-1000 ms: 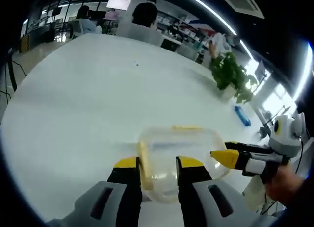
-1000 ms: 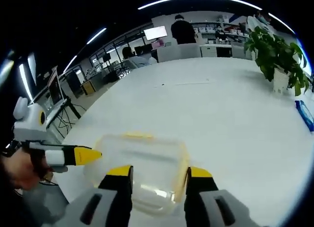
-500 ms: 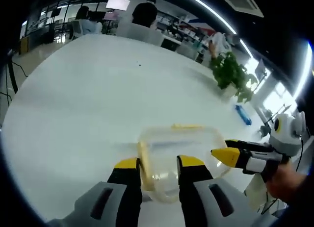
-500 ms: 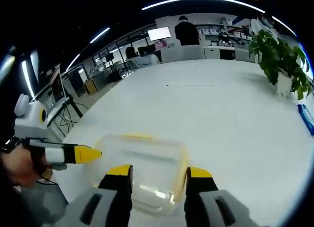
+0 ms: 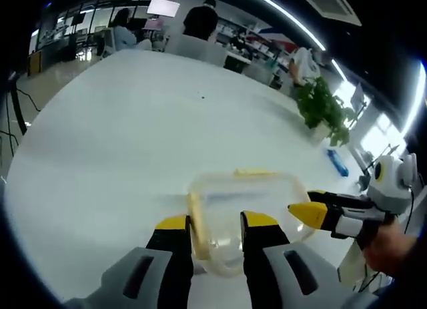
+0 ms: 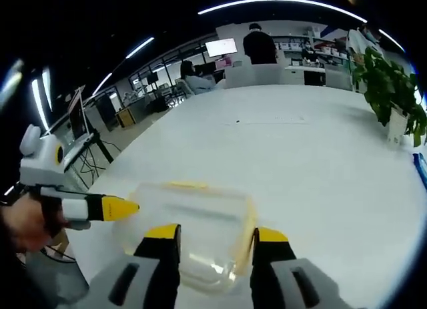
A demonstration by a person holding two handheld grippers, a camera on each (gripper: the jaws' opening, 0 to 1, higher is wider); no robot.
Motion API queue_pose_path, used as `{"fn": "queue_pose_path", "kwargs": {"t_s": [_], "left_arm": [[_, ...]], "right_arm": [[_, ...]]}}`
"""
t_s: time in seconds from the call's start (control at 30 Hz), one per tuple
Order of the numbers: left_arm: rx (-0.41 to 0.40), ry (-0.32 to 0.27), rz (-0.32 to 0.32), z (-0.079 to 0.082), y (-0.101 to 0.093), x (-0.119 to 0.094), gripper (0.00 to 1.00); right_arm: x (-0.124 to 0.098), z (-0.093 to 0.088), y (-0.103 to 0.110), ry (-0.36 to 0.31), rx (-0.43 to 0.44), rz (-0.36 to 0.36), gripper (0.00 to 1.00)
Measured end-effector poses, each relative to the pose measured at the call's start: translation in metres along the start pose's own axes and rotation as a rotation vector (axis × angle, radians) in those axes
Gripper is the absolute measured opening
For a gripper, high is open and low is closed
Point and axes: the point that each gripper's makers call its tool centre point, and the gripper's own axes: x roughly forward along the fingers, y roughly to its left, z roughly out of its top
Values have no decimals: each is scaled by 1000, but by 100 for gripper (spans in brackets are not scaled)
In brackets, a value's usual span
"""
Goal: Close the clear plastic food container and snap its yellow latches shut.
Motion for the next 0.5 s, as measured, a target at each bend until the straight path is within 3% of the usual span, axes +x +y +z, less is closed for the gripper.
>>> {"fn": "queue_pose_path", "kwargs": {"t_s": [0.5], "left_arm": [[-2,-13,19,32,34,12,26]], "right_arm": [[39,27,10,-16,27,11,39]]}}
